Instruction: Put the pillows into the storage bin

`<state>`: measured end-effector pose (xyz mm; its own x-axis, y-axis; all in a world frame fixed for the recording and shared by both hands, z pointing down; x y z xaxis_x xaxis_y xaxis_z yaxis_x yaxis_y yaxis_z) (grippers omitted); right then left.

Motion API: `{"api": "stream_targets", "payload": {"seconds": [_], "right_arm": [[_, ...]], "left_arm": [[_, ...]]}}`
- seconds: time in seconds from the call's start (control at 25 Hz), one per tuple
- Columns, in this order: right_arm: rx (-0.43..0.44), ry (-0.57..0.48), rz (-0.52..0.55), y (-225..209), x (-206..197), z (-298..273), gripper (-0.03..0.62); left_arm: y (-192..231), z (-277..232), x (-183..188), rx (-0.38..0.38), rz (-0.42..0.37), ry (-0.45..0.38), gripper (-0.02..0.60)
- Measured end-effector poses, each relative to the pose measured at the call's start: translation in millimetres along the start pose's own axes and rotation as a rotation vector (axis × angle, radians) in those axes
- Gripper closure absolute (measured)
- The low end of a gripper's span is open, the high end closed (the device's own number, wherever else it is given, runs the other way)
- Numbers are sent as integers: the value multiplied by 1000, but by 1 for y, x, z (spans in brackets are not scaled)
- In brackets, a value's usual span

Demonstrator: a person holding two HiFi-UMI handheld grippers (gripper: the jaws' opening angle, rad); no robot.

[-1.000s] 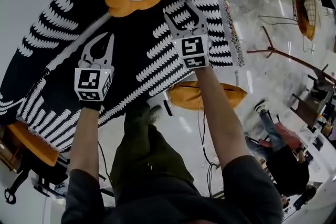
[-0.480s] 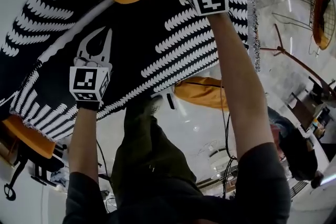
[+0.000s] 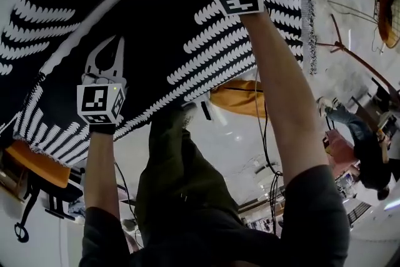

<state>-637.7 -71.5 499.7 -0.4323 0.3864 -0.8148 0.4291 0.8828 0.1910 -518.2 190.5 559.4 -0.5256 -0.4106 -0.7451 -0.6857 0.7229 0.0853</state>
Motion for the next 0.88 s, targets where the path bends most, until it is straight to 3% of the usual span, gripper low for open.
{"api": "stream_targets", "payload": {"seconds": [0.28,0.44,0.64,0.88], "right_arm": [[-181,-116,-42,-16,-15,128,546],[-339,-141,-175,-8,-39,234,546],[-538,-114,-353,23,-100,382,545],[-736,8,-563,97,-208,551,545]], "left_arm": [[-75,-19,29,-56,-58,-15,578],[-128,-9,45,-131,-118,-42,579],[-217,7,46,-251,-208,-60,578],[-348,39,5,-422,-327,-28,579]]}}
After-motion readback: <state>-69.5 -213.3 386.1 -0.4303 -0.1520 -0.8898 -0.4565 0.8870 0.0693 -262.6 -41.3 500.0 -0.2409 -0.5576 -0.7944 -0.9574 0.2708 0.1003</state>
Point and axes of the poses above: the fingertips, and each gripper's own axes: z backward along the fingers, y to its left, x out of its top, the point moved 2 cm from there along z, backward along the fingers, and after that the axes turned 13 degrees about x, right-handed, at the moved point
